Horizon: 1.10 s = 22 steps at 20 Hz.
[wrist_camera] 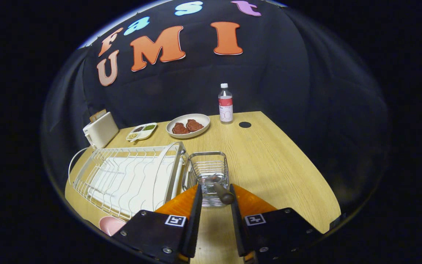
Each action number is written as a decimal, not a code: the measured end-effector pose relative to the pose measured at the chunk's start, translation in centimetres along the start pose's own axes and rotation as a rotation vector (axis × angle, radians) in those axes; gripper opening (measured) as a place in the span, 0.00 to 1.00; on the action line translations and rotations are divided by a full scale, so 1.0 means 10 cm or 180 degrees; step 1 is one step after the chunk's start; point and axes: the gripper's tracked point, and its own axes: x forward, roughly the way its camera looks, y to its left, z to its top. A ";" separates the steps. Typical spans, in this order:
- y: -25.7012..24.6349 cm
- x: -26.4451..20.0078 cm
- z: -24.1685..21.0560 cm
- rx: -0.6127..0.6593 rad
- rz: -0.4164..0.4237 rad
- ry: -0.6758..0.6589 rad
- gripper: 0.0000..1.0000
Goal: Take the plate from the dish rack, then take the spoon from the basket and place it into the plate.
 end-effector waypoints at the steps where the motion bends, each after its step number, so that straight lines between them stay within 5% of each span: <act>1: 0.00 0.02 0.00 -0.0027 -0.0008 0.0016 0.38; 7: 0.05 0.01 0.07 0.0011 0.0002 0.0075 0.16; 22: 0.18 -0.29 0.82 0.0018 0.0089 -0.0244 0.10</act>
